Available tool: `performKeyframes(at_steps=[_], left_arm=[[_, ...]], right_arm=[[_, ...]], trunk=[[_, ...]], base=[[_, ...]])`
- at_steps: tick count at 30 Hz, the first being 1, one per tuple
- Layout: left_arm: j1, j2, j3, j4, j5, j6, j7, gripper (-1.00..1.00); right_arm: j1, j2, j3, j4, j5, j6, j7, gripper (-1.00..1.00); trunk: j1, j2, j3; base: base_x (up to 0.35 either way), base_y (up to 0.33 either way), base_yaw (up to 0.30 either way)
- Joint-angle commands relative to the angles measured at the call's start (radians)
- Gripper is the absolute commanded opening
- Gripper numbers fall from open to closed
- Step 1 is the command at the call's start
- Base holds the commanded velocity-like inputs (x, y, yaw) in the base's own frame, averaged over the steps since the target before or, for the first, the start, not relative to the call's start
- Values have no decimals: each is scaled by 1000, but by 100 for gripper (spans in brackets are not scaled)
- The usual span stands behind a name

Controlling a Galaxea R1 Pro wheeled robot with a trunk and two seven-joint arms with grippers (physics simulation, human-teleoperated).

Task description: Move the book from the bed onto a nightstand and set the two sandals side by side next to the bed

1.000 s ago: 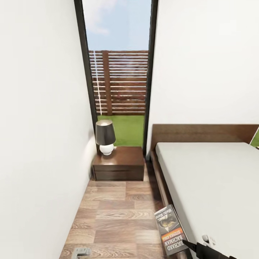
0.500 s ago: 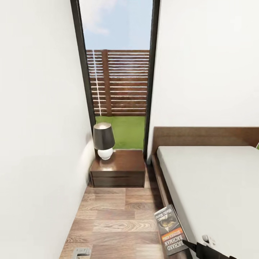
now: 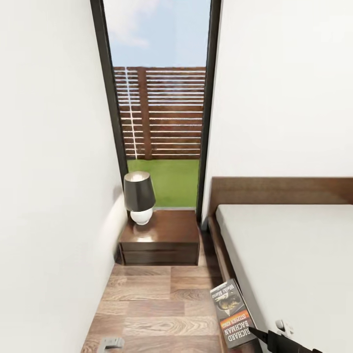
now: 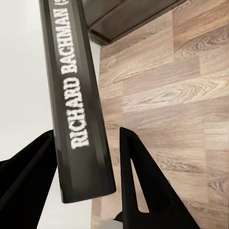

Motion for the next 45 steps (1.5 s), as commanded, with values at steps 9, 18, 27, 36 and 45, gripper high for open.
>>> performKeyframes(at_steps=[9,18,27,36,45], left_arm=[[-1,0,-8,1,9,-2,-3,100],[-1,0,-8,1,9,-2,-3,100],[-1,0,-8,1,9,-2,-3,100],[-1,0,-8,1,9,-2,-3,100],[-1,0,-8,1,9,-2,-3,100]], right_arm=[[-1,0,0,-1,-11,11,2,-100],[-1,0,0,0,-11,11,2,-100],[-1,0,0,-1,-11,11,2,-100],[-1,0,0,-1,-11,11,2,-100],[-1,0,0,-1,-11,11,2,-100]], trunk=[[1,-1,-1],[1,-1,-1],[1,-1,-1],[1,-1,-1],[1,-1,-1]], base=[[320,36,0],[330,1,0],[330,0,0],[320,0,0],[305,0,0]])
